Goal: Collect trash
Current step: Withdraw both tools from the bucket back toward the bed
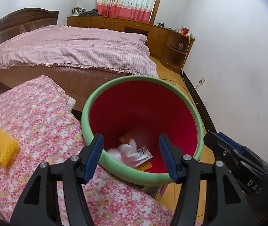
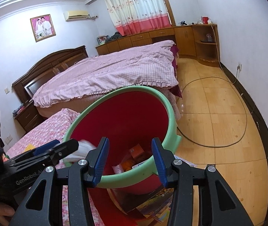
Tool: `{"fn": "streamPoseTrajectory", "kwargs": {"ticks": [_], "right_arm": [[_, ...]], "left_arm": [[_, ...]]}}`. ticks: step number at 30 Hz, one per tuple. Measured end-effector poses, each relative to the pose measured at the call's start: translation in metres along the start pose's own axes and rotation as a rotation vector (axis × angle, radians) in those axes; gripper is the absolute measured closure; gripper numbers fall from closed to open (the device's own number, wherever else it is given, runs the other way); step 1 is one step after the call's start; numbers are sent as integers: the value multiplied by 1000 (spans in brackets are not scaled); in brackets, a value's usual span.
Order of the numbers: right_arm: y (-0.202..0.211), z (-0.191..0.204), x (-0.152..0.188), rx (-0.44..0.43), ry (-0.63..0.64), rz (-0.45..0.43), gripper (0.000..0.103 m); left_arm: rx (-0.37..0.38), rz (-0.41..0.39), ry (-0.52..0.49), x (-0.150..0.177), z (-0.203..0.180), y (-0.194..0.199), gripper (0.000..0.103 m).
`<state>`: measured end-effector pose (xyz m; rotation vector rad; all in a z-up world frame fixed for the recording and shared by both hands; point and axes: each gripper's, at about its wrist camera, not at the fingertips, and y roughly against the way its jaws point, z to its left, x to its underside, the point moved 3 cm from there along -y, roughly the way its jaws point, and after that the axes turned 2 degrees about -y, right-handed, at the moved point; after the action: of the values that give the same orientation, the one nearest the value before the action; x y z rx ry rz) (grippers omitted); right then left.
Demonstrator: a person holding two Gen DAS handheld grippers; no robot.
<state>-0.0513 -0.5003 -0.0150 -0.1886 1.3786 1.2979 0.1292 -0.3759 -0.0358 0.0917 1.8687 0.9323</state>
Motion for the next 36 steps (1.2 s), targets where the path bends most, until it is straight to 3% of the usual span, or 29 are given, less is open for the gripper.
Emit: {"fn": "streamPoseTrajectory", "kwargs": {"ticks": [8,18,21,30,36], "right_arm": [[7,13,0,-26,11,8,55],[11,56,11,-121,64,78,53],[12,72,17,-151,86,101,47],[11,122,42,-234,148,168,43],[12,152,60,-272,196,203,40]], "left_arm": [[-74,-4,29,2,19,32,42],[-185,-7,99,20,61,96,42],[-242,-3,126,31,77,117,42],[-434,20,251,67,135,170,42],[-510,32,349,94,173,196,42]]}}
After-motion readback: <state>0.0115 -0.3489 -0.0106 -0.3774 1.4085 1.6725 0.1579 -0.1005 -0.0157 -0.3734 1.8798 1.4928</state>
